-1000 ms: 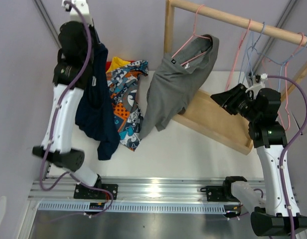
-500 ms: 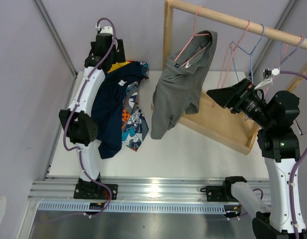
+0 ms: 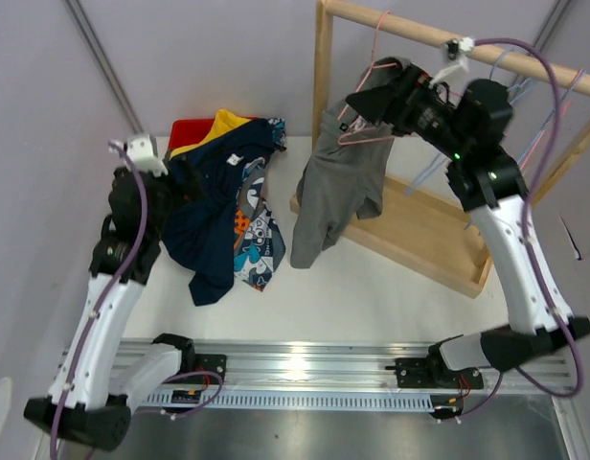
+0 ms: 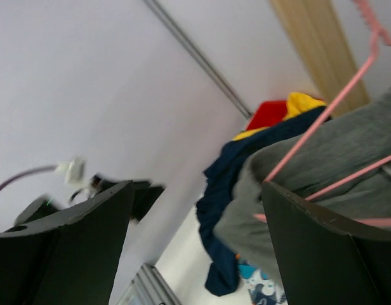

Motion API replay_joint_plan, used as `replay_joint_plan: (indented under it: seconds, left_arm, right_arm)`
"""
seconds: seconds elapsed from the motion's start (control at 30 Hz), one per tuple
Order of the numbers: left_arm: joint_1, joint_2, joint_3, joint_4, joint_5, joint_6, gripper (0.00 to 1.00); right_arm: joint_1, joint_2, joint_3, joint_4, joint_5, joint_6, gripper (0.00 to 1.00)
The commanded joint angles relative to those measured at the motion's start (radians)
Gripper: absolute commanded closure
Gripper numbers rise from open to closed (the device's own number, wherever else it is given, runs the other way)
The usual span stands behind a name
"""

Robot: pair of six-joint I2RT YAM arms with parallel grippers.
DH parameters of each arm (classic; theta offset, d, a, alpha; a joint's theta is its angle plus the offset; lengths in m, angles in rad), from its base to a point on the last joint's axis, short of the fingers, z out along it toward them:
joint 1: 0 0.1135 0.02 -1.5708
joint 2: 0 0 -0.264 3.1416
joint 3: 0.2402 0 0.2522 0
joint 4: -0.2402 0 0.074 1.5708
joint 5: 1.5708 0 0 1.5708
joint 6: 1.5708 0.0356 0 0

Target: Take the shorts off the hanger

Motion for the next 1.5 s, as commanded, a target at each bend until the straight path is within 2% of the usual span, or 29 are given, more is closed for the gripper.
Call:
replay_joint_plan:
  seconds: [0.0,0.03,0.1,0.33,0.43,0.47,0.5,0.67,0.7,0.87,0.9,0.93,0.97,1.0,1.03,1.1,1.13,1.27,1.3,1.47]
  left_arm:
    - [-0.013,-0.126,-0.224,0.026,0.028,0.0,0.01]
    - [-0.016,-0.167,-0.294,0.085,0.032,0.004,0.01]
    - [-0.022,-0.223,-0.333,0.099,0.032,-0.002,0.01]
    - [-0.025,-0.171,-0.284,0.058,0.02,-0.02,0.0]
    - [-0.025,-0.201,-0.304,0.07,0.012,-0.022,0.0]
    - [-0.025,-0.206,-0.304,0.072,0.008,-0.02,0.01]
    - [-0.025,-0.207,-0.302,0.072,0.005,-0.02,0.01]
    - [-0.025,-0.188,-0.296,0.061,0.011,-0.02,0.01]
    - [-0.025,-0.191,-0.293,0.063,0.014,-0.017,0.01]
    - [-0.054,-0.204,-0.255,0.093,0.063,0.017,0.01]
    - [-0.106,-0.2,-0.239,0.089,0.042,0.032,0.01]
    - [-0.224,-0.183,-0.166,0.089,0.007,0.064,0.01]
    - [-0.225,-0.183,-0.166,0.089,0.006,0.064,0.01]
    - [-0.267,-0.163,-0.131,0.096,-0.006,0.075,0.01]
    - [-0.357,-0.151,-0.089,0.104,-0.021,0.102,0.01]
    - [-0.436,-0.105,-0.025,0.142,-0.023,0.119,0.01]
    - [-0.488,-0.093,-0.014,0.159,0.012,0.122,0.01]
    - [-0.536,-0.043,0.0,0.299,0.197,0.074,0.01]
    - [-0.559,-0.033,-0.011,0.364,0.218,0.063,0.01]
    - [-0.604,0.079,-0.028,0.48,0.33,0.026,0.01]
  right_arm:
    - [0.006,0.152,0.108,0.025,0.095,-0.048,0.12]
    - [0.01,0.184,0.14,0.006,0.102,-0.049,0.12]
    - [0.024,0.25,0.194,0.012,0.13,-0.057,0.13]
    - [0.04,0.352,0.236,0.041,0.196,-0.084,0.15]
    - [0.043,0.361,0.203,0.07,0.202,-0.071,0.33]
    - [0.047,0.361,0.196,0.08,0.199,-0.066,0.49]
    - [0.05,0.359,0.187,0.089,0.202,-0.062,0.58]
    - [0.087,0.318,0.147,0.101,0.245,-0.074,0.97]
    - [0.087,0.31,0.148,0.098,0.245,-0.072,1.0]
    - [0.106,0.257,0.211,0.06,0.239,-0.075,1.0]
    - [0.109,0.254,0.231,0.052,0.233,-0.075,1.0]
    - [0.112,0.238,0.286,0.041,0.216,-0.053,1.0]
    - [0.112,0.234,0.301,0.041,0.208,-0.052,1.0]
    - [0.113,0.231,0.32,0.038,0.202,-0.046,1.0]
    - [0.112,0.229,0.338,0.034,0.198,-0.037,1.0]
    - [0.113,0.221,0.377,0.032,0.181,0.0,1.0]
    - [0.115,0.218,0.381,0.037,0.175,0.017,1.0]
    - [0.138,0.192,0.374,0.066,0.145,0.083,1.0]
    - [0.145,0.18,0.366,0.072,0.141,0.098,1.0]
    - [0.188,0.151,0.357,0.092,0.147,0.12,1.0]
